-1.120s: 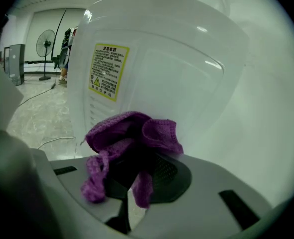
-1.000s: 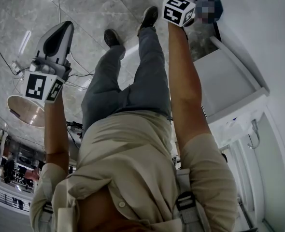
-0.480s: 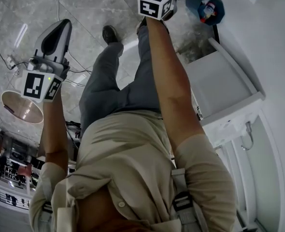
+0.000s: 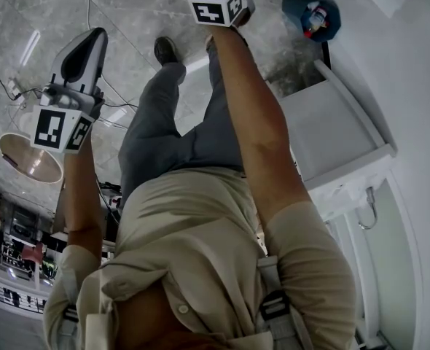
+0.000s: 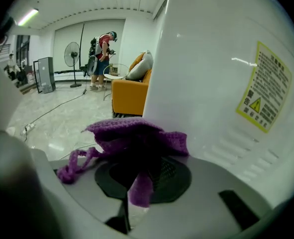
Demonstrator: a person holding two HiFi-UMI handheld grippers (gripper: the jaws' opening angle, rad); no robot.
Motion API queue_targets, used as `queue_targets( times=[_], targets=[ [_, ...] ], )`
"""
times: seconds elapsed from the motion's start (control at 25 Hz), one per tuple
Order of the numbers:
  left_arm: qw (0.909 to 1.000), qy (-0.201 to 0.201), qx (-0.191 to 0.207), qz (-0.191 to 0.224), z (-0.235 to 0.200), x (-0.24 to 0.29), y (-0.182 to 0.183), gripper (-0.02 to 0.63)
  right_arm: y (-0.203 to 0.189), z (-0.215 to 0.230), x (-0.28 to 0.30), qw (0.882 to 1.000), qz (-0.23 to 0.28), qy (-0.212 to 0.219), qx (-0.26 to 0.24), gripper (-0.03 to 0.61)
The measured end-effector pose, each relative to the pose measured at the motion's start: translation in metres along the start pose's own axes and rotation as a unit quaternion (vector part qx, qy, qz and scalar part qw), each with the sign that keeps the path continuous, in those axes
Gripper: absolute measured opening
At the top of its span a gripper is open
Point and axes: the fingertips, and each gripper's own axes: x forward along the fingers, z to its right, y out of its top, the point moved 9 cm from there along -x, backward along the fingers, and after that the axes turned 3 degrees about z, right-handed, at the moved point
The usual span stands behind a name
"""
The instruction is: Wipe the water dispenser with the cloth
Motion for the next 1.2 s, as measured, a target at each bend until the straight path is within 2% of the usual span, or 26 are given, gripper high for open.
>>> queue_targets(
  times=[0.2, 0.44, 0.68, 1.04, 1.2],
  targets=[
    [1.0, -0.004, 0.001, 0.0, 0.001, 0.009, 0.004, 0.021, -0.018, 0.025, -0.002, 1.0, -0.015, -0.014, -0.007, 0.052],
    [0.9999, -0.012, 0.005, -0.001, 0.003, 0.022, 0.011, 0.021, -0.056, 0.087, -0.014, 0.996, -0.049, -0.07, 0.008, 0.052],
    [0.9998, -0.018, 0.007, -0.006, 0.005, 0.033, 0.011, 0.021, -0.089, 0.141, -0.025, 0.986, -0.087, -0.135, 0.043, 0.052],
    [0.9996, -0.026, 0.007, -0.005, 0.009, 0.04, 0.012, 0.021, -0.09, 0.14, -0.026, 0.985, -0.091, -0.14, 0.052, 0.052],
    [0.9997, -0.023, 0.003, -0.004, 0.008, 0.039, 0.009, 0.021, -0.082, 0.12, -0.017, 0.989, -0.087, -0.116, 0.037, 0.052]
  ],
)
